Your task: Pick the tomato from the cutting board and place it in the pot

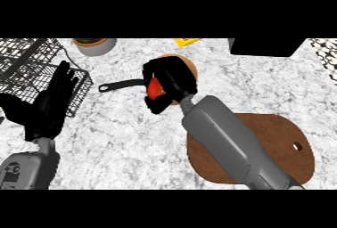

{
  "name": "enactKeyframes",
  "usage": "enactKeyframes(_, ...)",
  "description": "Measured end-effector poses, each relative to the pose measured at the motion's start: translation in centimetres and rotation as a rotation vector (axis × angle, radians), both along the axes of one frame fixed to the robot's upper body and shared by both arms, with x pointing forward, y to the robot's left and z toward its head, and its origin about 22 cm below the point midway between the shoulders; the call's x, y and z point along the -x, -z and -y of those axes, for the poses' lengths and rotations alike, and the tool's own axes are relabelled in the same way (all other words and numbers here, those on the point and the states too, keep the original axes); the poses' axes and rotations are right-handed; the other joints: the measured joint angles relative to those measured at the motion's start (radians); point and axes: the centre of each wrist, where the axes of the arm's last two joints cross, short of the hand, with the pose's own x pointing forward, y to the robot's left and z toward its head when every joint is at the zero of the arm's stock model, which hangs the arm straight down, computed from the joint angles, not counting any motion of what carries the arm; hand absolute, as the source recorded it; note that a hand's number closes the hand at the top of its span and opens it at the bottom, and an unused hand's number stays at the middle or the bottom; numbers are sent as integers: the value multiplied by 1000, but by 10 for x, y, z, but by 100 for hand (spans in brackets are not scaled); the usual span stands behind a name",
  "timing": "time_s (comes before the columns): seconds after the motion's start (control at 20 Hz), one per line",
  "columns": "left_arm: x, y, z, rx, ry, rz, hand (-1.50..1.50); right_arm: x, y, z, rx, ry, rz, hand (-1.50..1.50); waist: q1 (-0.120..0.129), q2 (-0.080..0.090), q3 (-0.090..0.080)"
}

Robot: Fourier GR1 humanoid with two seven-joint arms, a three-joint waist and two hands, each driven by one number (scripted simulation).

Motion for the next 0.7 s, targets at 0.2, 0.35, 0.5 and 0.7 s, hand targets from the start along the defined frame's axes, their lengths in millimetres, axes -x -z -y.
enactKeyframes(0.2,-3,-1,0,-5,2,2,0,17,-44,-27,-109,145,88,150,-1,5,-1)
enactKeyframes(0.35,-4,-3,-1,-8,-4,11,0,35,-69,-49,-156,240,120,150,-6,11,-2)
enactKeyframes(0.5,-2,-3,-3,-12,-4,26,0,54,-87,-68,-191,319,130,150,-11,21,-1)
enactKeyframes(0.7,-2,-5,-5,-7,-13,40,0,69,-101,-86,-210,356,143,150,-17,33,0)
